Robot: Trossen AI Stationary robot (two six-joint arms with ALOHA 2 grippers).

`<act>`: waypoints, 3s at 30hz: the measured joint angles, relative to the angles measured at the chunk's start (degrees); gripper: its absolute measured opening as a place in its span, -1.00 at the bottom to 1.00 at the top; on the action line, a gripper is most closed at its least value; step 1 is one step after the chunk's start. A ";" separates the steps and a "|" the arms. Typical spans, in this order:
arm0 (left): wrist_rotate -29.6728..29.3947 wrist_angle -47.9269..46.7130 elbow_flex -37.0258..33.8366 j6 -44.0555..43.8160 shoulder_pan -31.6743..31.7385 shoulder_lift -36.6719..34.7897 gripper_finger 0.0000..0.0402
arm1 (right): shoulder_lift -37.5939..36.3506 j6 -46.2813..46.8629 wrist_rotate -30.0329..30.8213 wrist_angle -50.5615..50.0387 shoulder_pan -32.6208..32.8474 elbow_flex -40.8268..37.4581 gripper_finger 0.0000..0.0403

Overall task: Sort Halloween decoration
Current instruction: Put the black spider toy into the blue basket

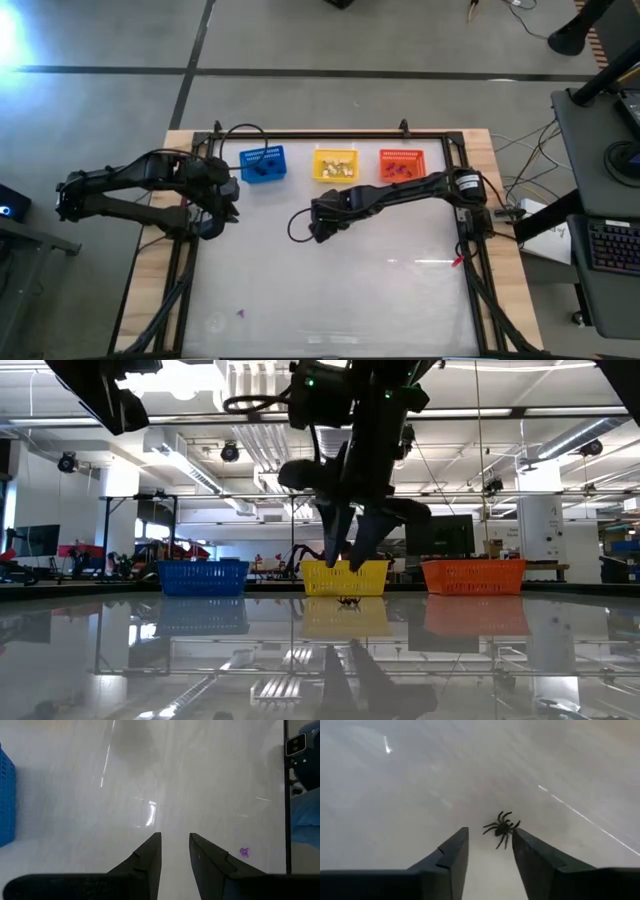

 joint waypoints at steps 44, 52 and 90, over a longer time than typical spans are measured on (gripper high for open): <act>0.00 -0.20 0.00 0.88 0.00 -0.02 -0.59 | 7.13 0.42 -4.38 -8.04 -0.75 4.39 -0.13; -0.01 -0.20 0.00 0.69 0.00 -0.02 -0.59 | 6.51 1.22 -4.21 -8.69 0.05 4.50 -0.07; -0.50 0.42 0.00 0.86 -0.01 -0.02 -0.59 | 6.17 -0.80 -3.79 -5.40 0.55 0.96 -0.95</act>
